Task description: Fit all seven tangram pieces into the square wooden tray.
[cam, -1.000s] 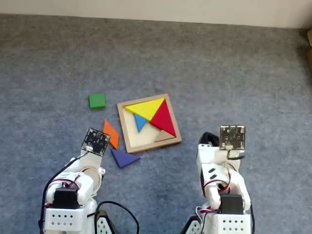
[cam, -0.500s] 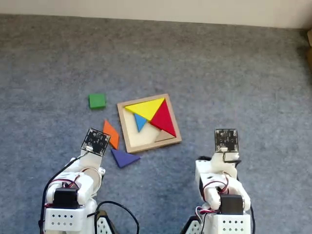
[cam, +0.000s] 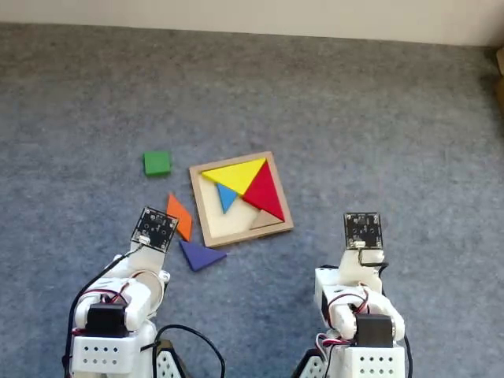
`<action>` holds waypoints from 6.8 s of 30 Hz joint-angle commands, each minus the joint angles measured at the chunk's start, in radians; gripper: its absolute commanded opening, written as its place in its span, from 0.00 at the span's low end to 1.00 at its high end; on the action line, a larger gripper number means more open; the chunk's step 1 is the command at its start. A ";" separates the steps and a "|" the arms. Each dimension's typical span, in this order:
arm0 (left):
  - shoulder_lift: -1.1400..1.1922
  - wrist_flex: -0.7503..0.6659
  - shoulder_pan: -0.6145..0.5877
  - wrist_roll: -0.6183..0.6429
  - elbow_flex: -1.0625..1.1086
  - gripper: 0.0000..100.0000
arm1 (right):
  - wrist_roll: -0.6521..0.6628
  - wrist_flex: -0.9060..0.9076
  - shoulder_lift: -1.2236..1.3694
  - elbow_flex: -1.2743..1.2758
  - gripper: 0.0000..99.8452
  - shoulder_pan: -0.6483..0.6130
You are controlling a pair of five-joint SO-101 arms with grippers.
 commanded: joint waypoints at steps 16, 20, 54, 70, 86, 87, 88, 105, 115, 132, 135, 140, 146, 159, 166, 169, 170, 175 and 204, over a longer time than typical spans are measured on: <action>-0.027 0.006 -0.010 -0.009 0.019 0.01 | 0.005 0.008 -0.015 0.143 0.01 0.005; -0.027 0.006 -0.008 -0.009 0.019 0.01 | 0.003 0.007 -0.015 0.143 0.01 0.005; -0.010 -0.044 -0.211 -0.133 -0.449 0.03 | -0.157 0.002 -0.015 0.143 0.01 0.010; 0.980 -0.227 -0.208 0.060 -0.881 0.29 | -0.157 0.004 -0.015 0.143 0.01 0.010; 1.865 -0.224 -0.196 0.219 -1.512 0.34 | -0.157 0.005 -0.015 0.143 0.01 0.010; 1.902 -0.224 -0.191 0.224 -1.540 0.34 | -0.157 0.005 -0.015 0.143 0.01 0.010; 1.939 -0.224 -0.186 0.224 -1.569 0.34 | -0.157 0.005 -0.015 0.143 0.01 0.010; 2.295 -0.224 -0.148 0.226 -1.880 0.34 | -0.157 0.005 -0.015 0.143 0.01 0.010; 2.465 -0.222 -0.139 0.222 -2.015 0.34 | -0.157 0.005 -0.015 0.143 0.01 0.010; 2.489 -0.014 -0.047 0.104 -2.097 0.14 | -0.157 0.007 -0.015 0.143 0.01 0.010; 2.459 0.043 -0.030 0.107 -2.126 0.14 | -0.157 0.007 -0.015 0.143 0.01 0.010; 2.328 0.118 -0.016 0.106 -2.126 0.14 | -0.157 0.007 -0.015 0.143 0.01 0.010; 2.160 0.265 0.061 0.104 -2.124 0.14 | -0.157 0.007 -0.015 0.143 0.01 0.010; 2.074 0.339 0.335 0.226 -2.068 0.14 | -0.157 0.007 -0.015 0.143 0.01 0.010; 2.064 0.184 0.443 0.307 -1.873 0.14 | -0.157 0.007 -0.015 0.143 0.01 0.010; 2.069 0.120 0.472 0.318 -1.807 0.14 | -0.157 0.007 -0.015 0.143 0.01 0.010; 2.072 0.097 0.478 0.318 -1.787 0.14 | -0.157 0.007 -0.015 0.143 0.01 0.010; 2.072 -0.018 0.473 0.344 -1.701 0.14 | -0.157 0.007 -0.015 0.143 0.01 0.010; 2.068 -0.066 0.418 0.345 -1.670 0.28 | -0.157 0.007 -0.015 0.143 0.01 0.010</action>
